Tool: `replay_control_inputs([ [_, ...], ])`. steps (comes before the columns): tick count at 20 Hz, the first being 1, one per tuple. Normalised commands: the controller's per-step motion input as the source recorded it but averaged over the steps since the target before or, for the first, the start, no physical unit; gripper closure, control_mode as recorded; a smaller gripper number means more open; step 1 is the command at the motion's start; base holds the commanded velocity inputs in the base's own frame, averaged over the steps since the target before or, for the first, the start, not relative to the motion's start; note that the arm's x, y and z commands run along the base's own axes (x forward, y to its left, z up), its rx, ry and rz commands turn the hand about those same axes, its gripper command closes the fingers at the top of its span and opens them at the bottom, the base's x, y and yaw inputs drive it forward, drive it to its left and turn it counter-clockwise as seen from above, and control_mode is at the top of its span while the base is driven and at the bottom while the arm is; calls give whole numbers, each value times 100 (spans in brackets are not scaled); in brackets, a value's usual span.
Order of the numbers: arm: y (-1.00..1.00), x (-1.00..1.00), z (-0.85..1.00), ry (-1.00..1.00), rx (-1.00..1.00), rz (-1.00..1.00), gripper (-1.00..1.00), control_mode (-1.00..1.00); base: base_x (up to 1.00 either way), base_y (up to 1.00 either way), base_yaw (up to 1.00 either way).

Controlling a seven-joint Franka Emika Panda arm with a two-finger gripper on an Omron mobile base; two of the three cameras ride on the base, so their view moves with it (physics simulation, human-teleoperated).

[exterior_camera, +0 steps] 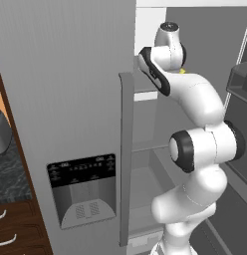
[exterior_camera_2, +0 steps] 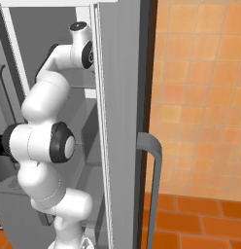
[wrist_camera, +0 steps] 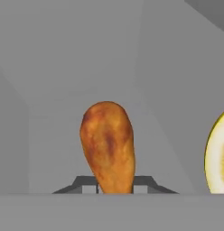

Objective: Place one lemon wedge and one chicken drumstick in each tupperware on the nearby counter, to pack two identical lunches.

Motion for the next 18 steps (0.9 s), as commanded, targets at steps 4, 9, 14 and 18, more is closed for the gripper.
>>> replay_control_inputs([
  [4, 16, -15, 0, -42, 0, 16, 100, -100, 0, 0, 0],
  [9, 26, -69, 0, -28, 0, 7, 100, -100, 0, 0, 0],
  [14, 5, -100, 28, -14, 0, 2, 100, -100, 0, 0, 0],
  [18, 0, -100, 16, 0, 0, 1, 100, -100, 0, 0, 0],
])
